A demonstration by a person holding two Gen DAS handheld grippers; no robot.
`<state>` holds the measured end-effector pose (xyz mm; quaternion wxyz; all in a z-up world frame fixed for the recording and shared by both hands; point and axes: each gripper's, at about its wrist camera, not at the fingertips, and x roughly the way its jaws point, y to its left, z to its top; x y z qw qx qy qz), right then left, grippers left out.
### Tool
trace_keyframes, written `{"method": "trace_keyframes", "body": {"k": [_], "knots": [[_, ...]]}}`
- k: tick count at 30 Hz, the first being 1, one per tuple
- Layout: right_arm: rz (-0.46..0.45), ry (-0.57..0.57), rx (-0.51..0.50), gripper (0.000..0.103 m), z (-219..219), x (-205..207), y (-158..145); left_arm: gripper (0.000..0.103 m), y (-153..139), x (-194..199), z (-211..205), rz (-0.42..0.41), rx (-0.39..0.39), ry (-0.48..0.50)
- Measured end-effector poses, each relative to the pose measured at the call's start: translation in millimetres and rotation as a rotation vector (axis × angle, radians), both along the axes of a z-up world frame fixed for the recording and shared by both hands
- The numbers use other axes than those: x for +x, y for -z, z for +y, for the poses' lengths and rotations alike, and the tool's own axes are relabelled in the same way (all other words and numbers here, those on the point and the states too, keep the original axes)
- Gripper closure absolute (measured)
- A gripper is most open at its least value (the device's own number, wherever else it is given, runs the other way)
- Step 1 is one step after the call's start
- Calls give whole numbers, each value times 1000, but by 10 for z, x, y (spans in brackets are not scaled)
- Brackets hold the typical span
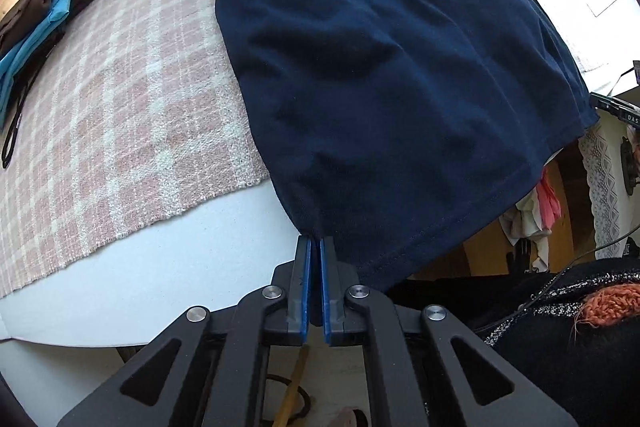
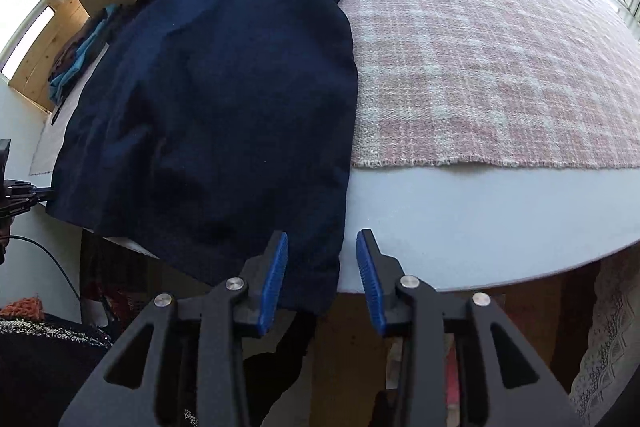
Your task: Fold clothes
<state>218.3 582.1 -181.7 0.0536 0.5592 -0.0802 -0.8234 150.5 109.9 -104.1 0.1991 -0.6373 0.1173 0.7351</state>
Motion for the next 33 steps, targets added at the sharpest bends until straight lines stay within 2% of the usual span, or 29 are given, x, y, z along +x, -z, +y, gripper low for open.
{"method": "trace_keyframes", "body": {"k": [2,5,9,15,17,19,24,28,30,31,33], "knots": [[5,-32,6,68,-58,14,-2,100,-36,-1,-25,3,15,-10],[2,-83,25,99,-144,15,2,100,-118,-19,-87,18,40,-30],[6,-80,-37,99,-69,12,-133,100,-360,-62,-270,56,98,-83],[103,-85,-35,99,129,139,-813,102,-816,-12,-550,133,125,-127],[106,-96,-12,100,169,103,-907,102,-851,97,-564,143,126,-134],[79,-105,19,100,148,113,-861,102,-727,153,-504,119,116,-144],[-31,-73,43,100,191,18,-365,102,-306,197,-473,20,113,-179],[-91,-44,83,100,345,-41,-237,98,-114,212,-474,-9,86,-175],[-72,-29,102,98,413,1,-298,99,-105,269,-540,-6,68,-199],[-60,-19,76,96,444,37,-330,98,-118,304,-593,-10,90,-214],[-35,2,10,87,505,113,-394,97,-122,350,-659,-12,130,-240]]}}
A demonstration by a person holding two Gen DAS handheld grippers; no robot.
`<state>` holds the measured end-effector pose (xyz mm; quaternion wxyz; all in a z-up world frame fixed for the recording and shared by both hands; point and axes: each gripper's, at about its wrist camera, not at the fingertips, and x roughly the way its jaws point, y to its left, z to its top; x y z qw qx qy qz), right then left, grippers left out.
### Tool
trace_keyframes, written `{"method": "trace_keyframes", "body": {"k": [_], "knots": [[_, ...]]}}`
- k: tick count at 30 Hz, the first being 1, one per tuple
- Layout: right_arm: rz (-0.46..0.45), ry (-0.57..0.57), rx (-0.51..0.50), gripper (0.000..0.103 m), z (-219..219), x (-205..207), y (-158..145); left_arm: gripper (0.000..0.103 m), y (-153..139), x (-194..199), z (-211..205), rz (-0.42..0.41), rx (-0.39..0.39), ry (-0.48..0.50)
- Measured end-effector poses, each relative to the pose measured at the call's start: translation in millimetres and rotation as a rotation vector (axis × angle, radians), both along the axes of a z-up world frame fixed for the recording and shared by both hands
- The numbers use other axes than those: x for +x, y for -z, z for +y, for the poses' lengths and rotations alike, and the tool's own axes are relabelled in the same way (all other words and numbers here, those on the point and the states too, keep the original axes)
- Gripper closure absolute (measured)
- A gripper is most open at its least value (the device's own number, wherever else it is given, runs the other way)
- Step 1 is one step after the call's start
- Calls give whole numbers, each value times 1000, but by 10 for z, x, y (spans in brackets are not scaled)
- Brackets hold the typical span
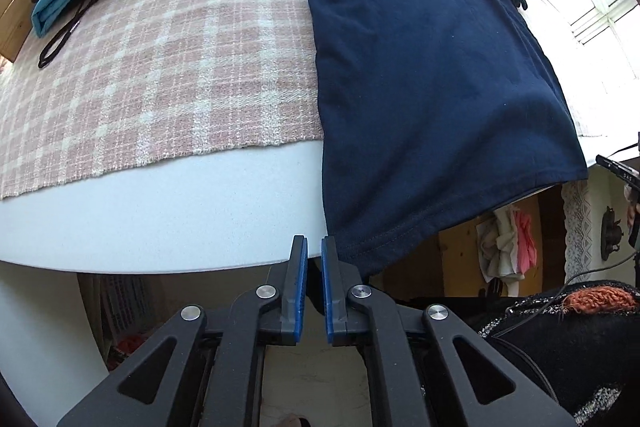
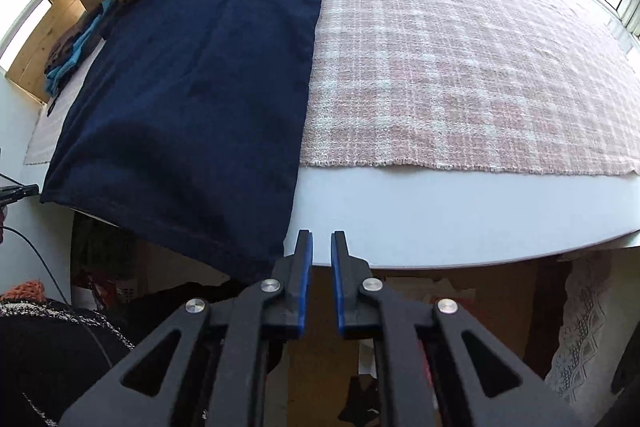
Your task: Fold clothes
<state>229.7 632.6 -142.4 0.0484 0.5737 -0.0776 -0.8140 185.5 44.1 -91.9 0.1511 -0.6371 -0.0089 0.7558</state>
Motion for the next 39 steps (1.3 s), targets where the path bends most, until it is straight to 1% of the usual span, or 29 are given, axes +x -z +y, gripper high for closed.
{"method": "trace_keyframes", "body": {"k": [1,2,3,5,6,8,12,16,19,24,26,27,28,29,30,32,34,37,39], "knots": [[13,-1,-19,86,-2,28,-12,97,6,22,4,1,8,0],[26,-4,-35,82,-11,55,-21,94,19,36,16,0,17,2],[25,-7,-40,78,-39,66,4,89,52,32,49,-8,27,7],[20,-14,-47,75,-102,83,63,79,125,19,121,-25,45,13],[9,-2,-59,75,-103,86,89,79,166,18,157,-36,46,14],[-15,30,-85,75,-97,90,139,79,228,39,207,-51,45,11],[6,45,-60,75,-76,106,131,78,310,48,257,-64,42,0],[-1,10,-72,75,-237,57,135,78,297,18,344,-58,19,16],[-21,-26,-61,75,-364,29,209,78,270,15,410,-55,16,33],[-57,-70,12,75,-514,-32,350,78,306,5,504,-62,-14,52],[-73,-84,25,75,-565,-55,396,80,312,-5,520,-59,-25,65],[-67,-101,30,75,-591,-58,392,86,311,-9,530,-52,-30,72],[-58,-119,35,75,-618,-59,385,91,310,-15,536,-47,-33,78],[-49,-136,39,89,-645,-61,377,95,307,-25,529,-43,-28,82],[-55,-146,17,95,-654,-77,383,97,296,-32,520,-41,-18,82],[-56,-144,-53,97,-621,-105,346,97,273,-48,503,-36,3,81],[-44,-143,-84,97,-559,-119,219,97,188,-48,447,-22,30,70],[1,-132,-121,97,-410,-92,-126,97,-63,4,314,19,68,56],[29,-124,-117,98,-332,-59,-371,97,-227,59,251,46,76,57]]}}
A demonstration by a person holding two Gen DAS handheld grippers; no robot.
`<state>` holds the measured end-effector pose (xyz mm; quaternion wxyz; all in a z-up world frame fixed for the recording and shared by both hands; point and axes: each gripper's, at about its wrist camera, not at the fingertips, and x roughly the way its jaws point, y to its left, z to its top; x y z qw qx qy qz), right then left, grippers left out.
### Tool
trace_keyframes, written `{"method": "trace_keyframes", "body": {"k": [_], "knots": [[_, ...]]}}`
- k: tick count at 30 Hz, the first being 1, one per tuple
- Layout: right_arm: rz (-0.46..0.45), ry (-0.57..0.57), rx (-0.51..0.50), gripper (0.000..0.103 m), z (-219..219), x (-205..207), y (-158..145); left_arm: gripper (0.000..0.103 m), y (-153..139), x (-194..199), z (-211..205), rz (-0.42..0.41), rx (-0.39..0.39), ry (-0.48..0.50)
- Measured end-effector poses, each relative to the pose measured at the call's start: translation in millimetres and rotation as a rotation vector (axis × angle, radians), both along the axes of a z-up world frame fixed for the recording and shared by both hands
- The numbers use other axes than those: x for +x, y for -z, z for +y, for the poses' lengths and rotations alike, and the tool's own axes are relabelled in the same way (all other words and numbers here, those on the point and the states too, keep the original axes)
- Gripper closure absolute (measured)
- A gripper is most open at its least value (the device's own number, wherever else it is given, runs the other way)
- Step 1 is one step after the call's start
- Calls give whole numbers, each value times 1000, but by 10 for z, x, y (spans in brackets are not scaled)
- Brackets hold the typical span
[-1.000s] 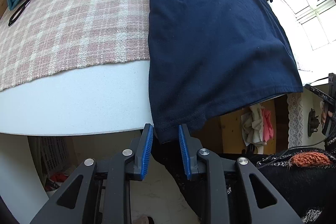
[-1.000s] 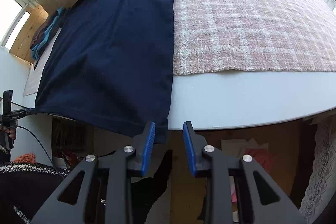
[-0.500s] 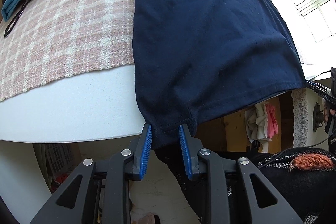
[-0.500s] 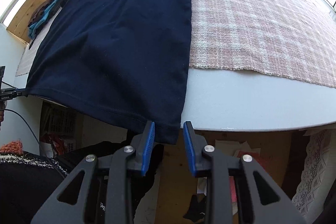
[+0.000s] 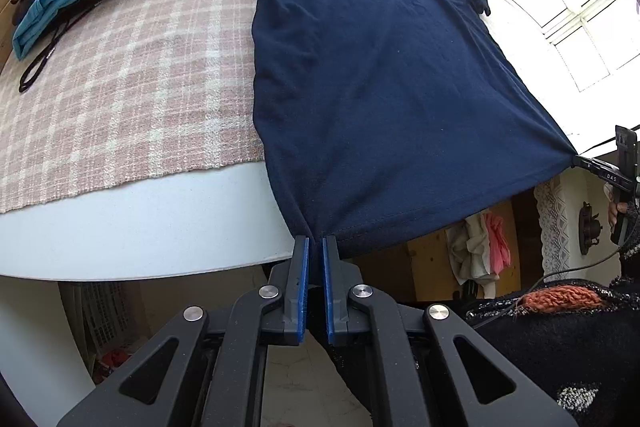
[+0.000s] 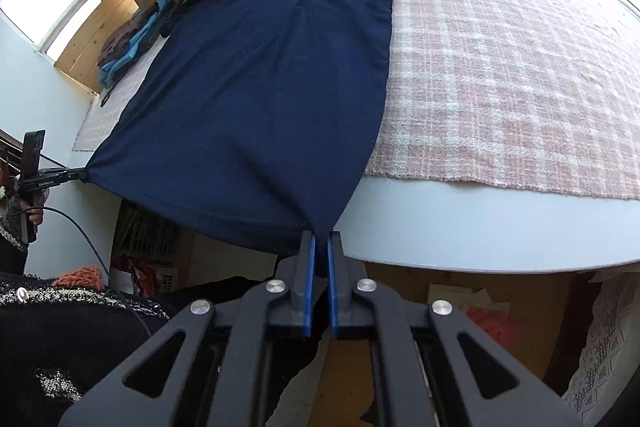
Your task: Fold clothes
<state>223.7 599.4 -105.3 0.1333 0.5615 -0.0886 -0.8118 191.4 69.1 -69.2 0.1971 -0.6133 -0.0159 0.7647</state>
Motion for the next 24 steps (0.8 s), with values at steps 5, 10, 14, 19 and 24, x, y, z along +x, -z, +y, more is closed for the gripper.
{"method": "trace_keyframes", "body": {"k": [5,10,14,19,24], "knots": [[-40,-4,39,99,18,16,34,101,92,70,-69,-26,-27,4],[-173,-46,152,99,-116,-12,593,101,525,51,-50,-101,-76,5],[-264,-81,204,95,-135,25,664,100,532,108,-102,-133,-99,22],[-162,34,167,83,136,-117,137,100,285,-8,-391,-114,-158,-18],[17,158,94,58,296,-817,-291,97,-118,-823,-394,32,-146,-16]]}}
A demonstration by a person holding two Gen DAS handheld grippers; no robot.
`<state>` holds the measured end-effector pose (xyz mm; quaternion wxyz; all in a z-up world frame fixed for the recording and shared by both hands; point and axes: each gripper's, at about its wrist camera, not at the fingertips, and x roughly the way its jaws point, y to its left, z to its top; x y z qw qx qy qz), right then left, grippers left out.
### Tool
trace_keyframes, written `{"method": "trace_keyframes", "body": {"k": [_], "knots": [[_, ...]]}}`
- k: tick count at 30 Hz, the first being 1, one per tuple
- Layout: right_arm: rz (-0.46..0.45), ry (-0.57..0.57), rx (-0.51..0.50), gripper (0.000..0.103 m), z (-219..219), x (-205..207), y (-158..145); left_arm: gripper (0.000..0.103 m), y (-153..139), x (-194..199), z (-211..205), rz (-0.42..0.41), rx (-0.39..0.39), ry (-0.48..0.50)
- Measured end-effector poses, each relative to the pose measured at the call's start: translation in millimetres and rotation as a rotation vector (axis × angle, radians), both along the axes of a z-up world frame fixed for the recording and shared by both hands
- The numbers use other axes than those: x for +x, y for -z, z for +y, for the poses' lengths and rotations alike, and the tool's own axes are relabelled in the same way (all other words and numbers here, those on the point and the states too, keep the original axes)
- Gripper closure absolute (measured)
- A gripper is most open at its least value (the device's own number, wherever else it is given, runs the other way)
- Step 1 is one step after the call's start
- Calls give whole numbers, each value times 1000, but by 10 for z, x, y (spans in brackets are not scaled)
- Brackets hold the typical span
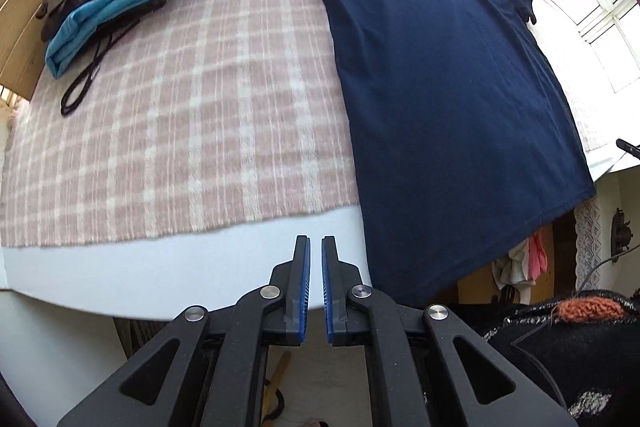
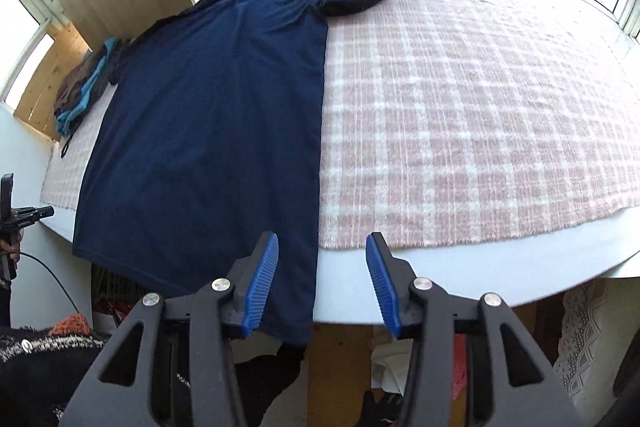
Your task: Fold clothes
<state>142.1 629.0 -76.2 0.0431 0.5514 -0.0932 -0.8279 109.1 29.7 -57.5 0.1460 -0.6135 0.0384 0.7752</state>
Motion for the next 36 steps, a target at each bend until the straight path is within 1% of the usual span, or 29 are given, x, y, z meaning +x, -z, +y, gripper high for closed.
{"method": "trace_keyframes", "body": {"k": [3,7,8,10,12,14,17,18,19,21,23,24,26,28,29,30,32,33,35,36], "knots": [[68,40,-25,58,-35,-615,-33,95,-160,-652,167,92,9,47],[84,132,-82,58,84,-1358,148,95,-236,-1515,521,171,10,104],[87,159,-96,58,161,-1513,181,94,-224,-1720,606,180,11,112],[94,189,-151,58,239,-1843,300,94,-145,-2125,749,170,13,113],[76,224,-150,58,289,-2259,493,94,-36,-2468,867,156,-6,109],[76,213,-102,58,340,-2574,521,94,87,-2691,979,138,-23,101],[96,170,-34,58,406,-2997,517,94,220,-2846,1109,126,-42,89],[97,158,-32,57,436,-3126,536,94,258,-2871,1142,121,-43,83],[80,145,-45,57,460,-3247,598,94,305,-2886,1171,109,-35,81],[32,118,-70,57,495,-3464,748,94,409,-2907,1233,86,-48,78],[-9,108,-53,57,503,-3584,893,94,514,-2931,1297,61,-63,87],[-14,106,-56,57,511,-3617,946,93,559,-2947,1316,53,-72,85],[3,101,-106,58,551,-3638,998,93,648,-2979,1350,36,-88,81],[9,84,-126,75,583,-3637,1001,92,686,-3010,1363,33,-91,76],[12,68,-124,89,590,-3636,989,92,695,-3025,1367,34,-92,74],[23,46,-108,94,585,-3627,949,92,704,-3037,1370,30,-94,73],[68,-4,-33,98,543,-3588,806,92,717,-3047,1373,27,-98,78],[97,-12,24,98,538,-3565,724,92,723,-3048,1369,25,-96,79],[116,11,94,98,602,-3573,633,92,735,-3049,1350,22,-87,74],[102,32,81,98,638,-3595,661,92,740,-3049,1338,21,-80,70]]}}
